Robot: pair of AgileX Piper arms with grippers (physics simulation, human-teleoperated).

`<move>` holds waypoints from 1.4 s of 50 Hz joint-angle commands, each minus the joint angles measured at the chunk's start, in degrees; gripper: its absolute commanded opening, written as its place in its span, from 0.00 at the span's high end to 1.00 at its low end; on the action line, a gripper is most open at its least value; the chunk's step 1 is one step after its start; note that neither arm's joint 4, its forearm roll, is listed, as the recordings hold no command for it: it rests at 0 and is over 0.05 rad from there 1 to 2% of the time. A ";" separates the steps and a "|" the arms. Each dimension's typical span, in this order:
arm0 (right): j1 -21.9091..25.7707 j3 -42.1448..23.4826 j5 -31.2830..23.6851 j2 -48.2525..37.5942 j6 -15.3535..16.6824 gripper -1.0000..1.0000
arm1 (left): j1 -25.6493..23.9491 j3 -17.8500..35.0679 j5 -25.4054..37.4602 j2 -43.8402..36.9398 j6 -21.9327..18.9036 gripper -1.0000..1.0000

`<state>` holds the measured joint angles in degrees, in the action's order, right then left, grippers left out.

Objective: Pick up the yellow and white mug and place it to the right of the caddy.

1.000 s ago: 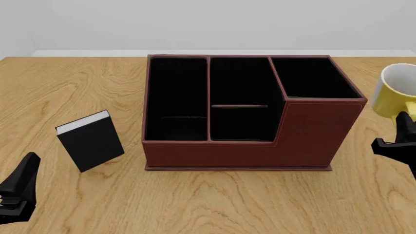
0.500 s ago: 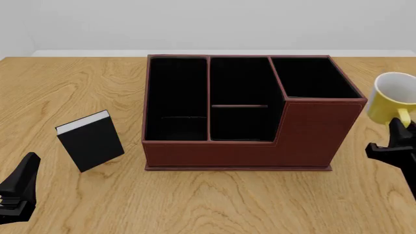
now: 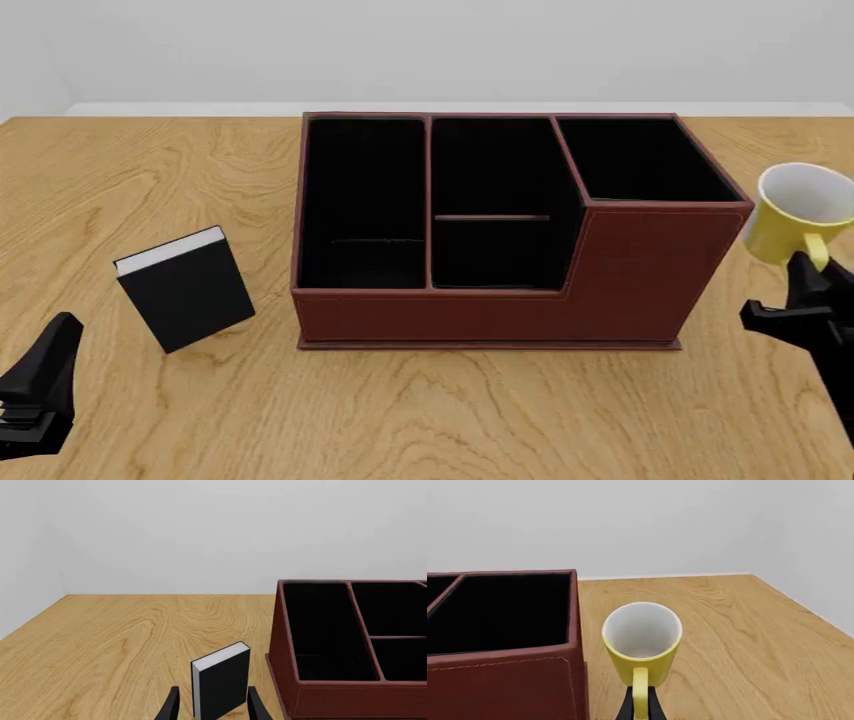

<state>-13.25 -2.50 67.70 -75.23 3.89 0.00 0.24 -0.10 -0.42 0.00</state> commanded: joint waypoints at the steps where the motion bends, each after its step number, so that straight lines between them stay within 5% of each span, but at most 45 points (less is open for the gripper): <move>1: -0.26 -0.36 2.04 -2.61 -0.55 1.00 | 0.00 0.00 0.00 0.00 0.00 0.00; 70: -1.00 -5.12 2.20 -13.09 -0.97 1.00 | 0.00 0.00 0.00 0.00 0.00 0.00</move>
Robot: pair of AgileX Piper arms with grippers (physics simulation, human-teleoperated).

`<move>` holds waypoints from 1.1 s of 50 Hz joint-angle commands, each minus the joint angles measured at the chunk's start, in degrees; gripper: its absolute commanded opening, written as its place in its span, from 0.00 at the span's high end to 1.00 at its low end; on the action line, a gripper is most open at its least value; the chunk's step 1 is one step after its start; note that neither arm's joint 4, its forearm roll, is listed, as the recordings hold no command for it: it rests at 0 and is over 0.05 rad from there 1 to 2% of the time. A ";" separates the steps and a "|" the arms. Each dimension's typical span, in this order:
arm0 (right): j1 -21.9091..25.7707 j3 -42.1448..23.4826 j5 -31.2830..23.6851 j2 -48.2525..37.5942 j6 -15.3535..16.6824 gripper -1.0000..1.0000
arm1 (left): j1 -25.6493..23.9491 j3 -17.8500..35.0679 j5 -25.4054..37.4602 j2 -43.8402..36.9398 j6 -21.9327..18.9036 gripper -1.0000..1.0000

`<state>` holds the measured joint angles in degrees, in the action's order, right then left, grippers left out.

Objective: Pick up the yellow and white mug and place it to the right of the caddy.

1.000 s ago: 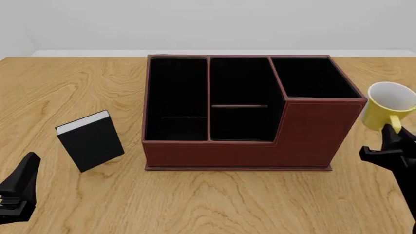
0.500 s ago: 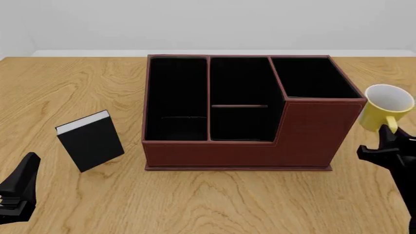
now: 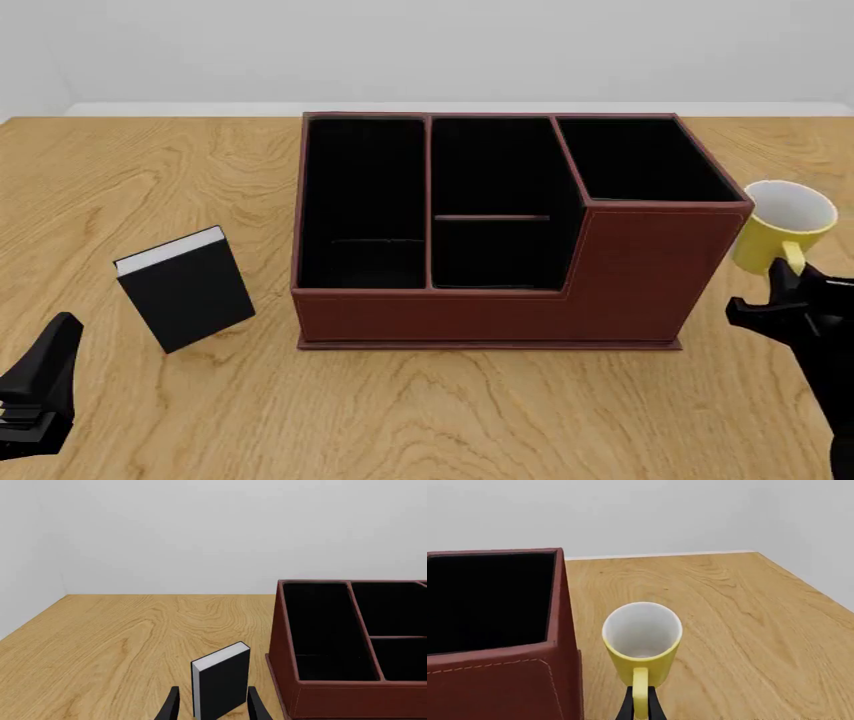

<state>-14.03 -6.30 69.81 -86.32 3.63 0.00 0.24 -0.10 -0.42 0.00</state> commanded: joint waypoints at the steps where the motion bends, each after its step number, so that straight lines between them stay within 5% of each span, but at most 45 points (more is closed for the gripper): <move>1: -0.14 -1.46 0.09 -2.28 -0.79 1.00 | 0.00 0.00 0.00 0.00 0.00 0.00; 55: -1.37 -5.96 0.09 -11.14 -0.63 1.00 | 0.00 0.00 0.00 0.00 0.00 0.00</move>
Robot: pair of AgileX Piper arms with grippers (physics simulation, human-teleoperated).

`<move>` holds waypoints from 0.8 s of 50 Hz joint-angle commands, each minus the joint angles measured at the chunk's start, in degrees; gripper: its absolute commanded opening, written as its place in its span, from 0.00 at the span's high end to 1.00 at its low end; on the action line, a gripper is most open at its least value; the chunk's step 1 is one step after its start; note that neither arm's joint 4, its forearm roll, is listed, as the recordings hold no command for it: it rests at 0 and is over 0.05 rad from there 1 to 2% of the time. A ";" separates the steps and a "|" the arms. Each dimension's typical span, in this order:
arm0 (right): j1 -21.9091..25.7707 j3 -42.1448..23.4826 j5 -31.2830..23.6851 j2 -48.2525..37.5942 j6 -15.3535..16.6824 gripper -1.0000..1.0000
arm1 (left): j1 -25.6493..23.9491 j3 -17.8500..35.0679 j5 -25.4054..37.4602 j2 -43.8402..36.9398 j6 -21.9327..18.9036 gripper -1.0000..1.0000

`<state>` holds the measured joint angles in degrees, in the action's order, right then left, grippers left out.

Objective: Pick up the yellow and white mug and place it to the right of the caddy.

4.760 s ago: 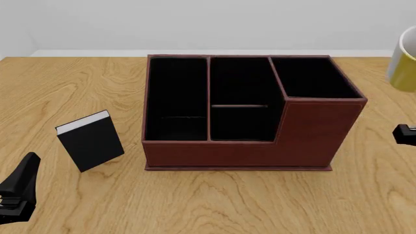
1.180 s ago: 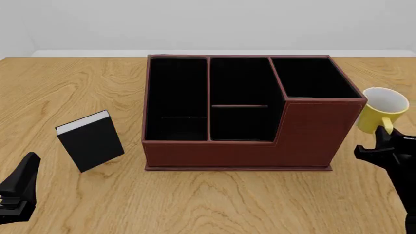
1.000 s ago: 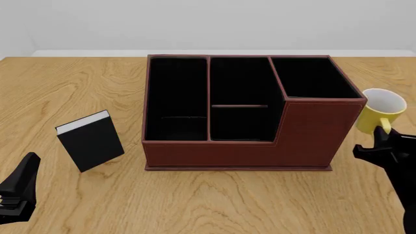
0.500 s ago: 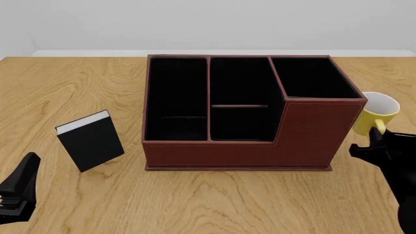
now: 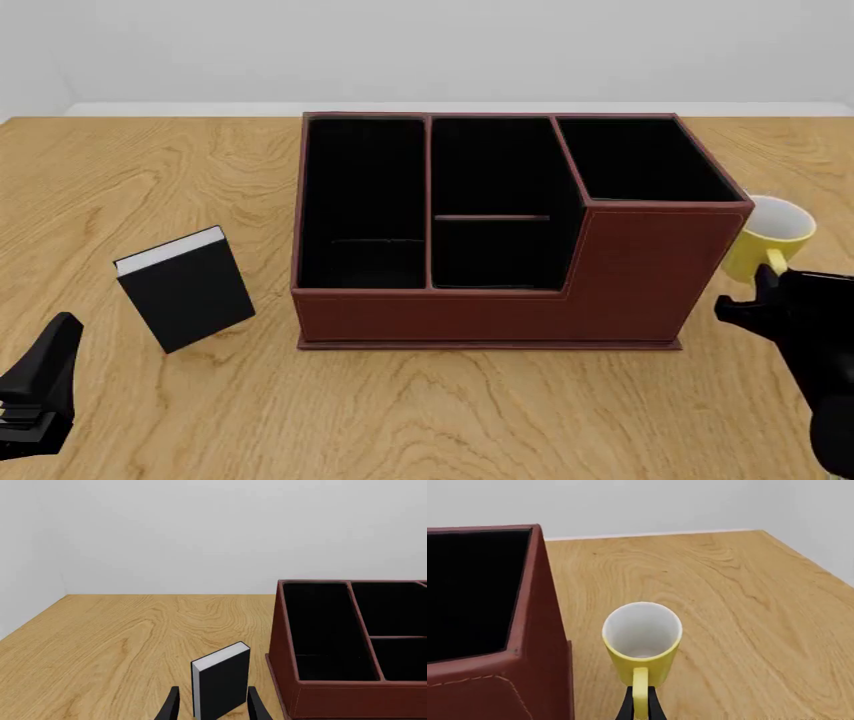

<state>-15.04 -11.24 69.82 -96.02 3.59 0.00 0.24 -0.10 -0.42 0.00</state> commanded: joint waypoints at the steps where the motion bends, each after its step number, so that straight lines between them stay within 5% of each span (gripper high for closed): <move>1: -0.31 -1.03 0.08 -1.56 -0.33 1.00 | 0.00 0.00 0.00 0.00 0.00 0.00; 40: -0.76 -2.33 0.08 -5.41 1.14 1.00 | 0.00 0.00 0.00 0.00 0.00 0.00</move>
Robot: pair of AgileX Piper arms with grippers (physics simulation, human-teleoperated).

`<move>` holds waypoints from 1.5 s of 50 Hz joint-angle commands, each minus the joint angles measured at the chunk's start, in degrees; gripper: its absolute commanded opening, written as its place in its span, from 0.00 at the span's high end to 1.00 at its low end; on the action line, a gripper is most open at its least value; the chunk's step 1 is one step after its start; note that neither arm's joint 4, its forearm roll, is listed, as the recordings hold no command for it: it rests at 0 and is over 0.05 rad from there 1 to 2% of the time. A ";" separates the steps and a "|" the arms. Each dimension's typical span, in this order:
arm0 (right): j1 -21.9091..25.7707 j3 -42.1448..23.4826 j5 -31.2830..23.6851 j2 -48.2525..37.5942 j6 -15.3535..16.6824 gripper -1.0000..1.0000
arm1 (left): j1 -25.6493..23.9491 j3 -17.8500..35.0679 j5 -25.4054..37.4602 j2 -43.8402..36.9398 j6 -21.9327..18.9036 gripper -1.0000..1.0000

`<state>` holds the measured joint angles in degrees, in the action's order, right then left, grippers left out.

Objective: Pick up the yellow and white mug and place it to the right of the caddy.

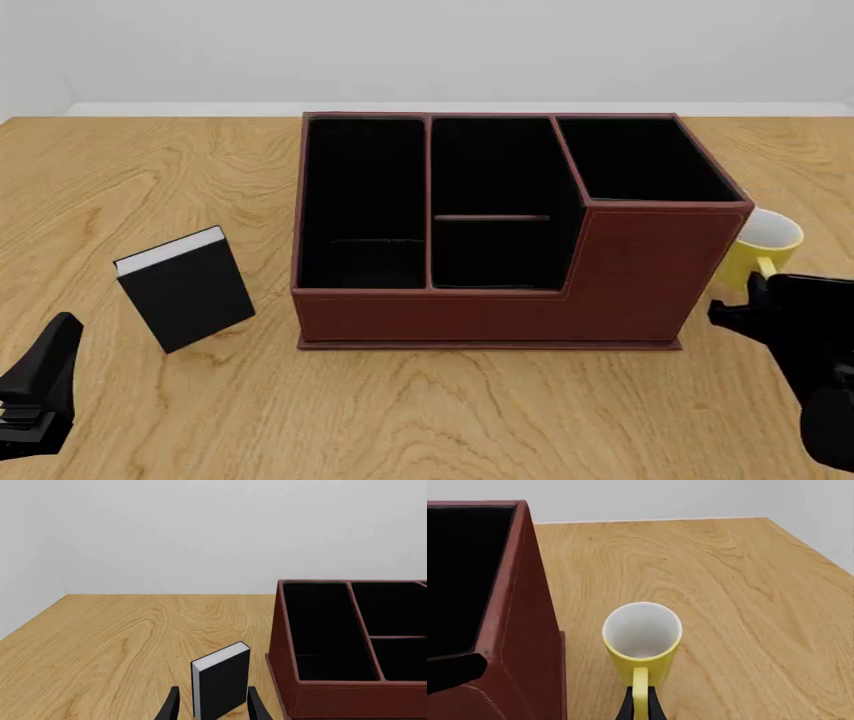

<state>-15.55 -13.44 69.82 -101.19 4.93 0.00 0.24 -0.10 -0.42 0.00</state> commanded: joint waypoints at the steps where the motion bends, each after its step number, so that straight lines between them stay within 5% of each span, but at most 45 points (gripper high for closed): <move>1: -0.26 0.01 0.08 -0.06 -0.11 1.00 | 0.00 0.00 0.00 0.00 0.00 0.00; 75: -1.19 -4.40 0.08 -8.56 -0.17 1.00 | 0.00 0.00 0.00 0.00 0.00 0.00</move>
<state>-16.34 -17.56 69.90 -106.51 5.75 0.00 0.24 -0.10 -0.42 0.00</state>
